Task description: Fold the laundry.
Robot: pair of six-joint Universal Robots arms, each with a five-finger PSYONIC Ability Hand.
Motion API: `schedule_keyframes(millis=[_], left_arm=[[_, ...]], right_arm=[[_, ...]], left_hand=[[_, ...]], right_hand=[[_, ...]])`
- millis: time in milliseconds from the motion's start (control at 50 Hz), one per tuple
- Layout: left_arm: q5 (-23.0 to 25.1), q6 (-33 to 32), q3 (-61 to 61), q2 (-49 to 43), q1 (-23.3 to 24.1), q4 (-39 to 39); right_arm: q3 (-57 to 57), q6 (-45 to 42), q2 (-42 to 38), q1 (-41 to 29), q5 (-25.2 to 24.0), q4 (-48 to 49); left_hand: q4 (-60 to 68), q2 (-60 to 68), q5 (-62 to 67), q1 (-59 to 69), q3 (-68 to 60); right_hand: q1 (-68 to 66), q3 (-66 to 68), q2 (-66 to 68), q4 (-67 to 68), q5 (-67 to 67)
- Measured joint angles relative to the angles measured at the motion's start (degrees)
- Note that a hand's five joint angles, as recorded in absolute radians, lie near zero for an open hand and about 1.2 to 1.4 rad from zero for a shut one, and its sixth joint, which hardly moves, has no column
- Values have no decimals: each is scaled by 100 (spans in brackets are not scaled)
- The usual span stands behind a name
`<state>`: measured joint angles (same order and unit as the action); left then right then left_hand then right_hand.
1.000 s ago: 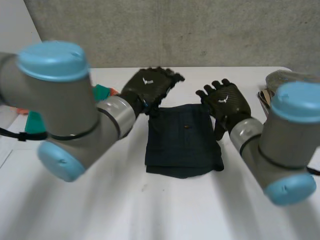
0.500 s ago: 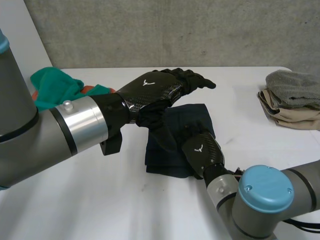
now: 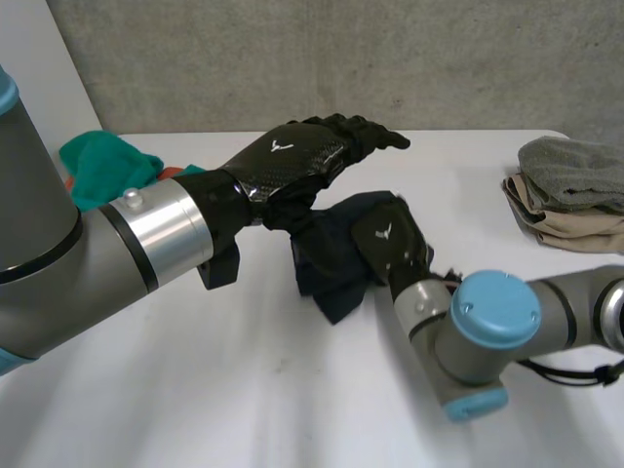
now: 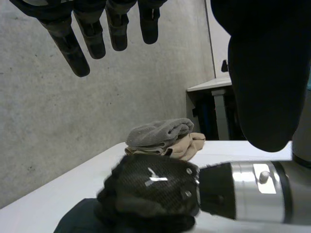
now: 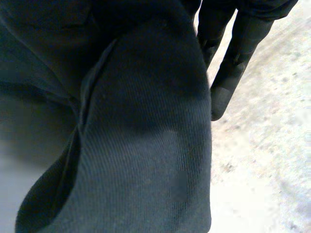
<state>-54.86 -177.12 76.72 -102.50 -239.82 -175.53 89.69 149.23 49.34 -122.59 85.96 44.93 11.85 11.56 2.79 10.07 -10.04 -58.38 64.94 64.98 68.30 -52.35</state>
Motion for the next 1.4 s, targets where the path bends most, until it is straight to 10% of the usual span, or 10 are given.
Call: schedule_keyframes(millis=[480, 840, 940, 1200, 1400], left_arm=[[-361, 557, -417, 243, -113, -330], [-366, 556, -30, 24, 110, -700], [-366, 557, -101, 18, 115, -690], [-359, 613, -180, 289, 118, -531], [-450, 722, -7, 685, 109, -584]], right_arm=[[-2645, 1994, 489, 2859, -755, -366], [-3291, 2100, -2197, 5306, -3811, 9], [-2993, 1983, -1884, 5298, -3491, -15], [-1418, 2316, 519, 5306, -2232, -842], [-1687, -241, 1256, 5713, -683, -2689]], left_hand=[[0, 0, 0, 0, 0], [0, 0, 0, 0, 0], [0, 0, 0, 0, 0], [0, 0, 0, 0, 0], [0, 0, 0, 0, 0]], right_hand=[[-85, 69, 0, 44, -129], [456, -642, -856, -812, 454], [4349, -4975, -5052, -5237, 3914], [4549, -5307, -5278, -5616, 4954], [4549, -5307, -5278, -5616, 4954]])
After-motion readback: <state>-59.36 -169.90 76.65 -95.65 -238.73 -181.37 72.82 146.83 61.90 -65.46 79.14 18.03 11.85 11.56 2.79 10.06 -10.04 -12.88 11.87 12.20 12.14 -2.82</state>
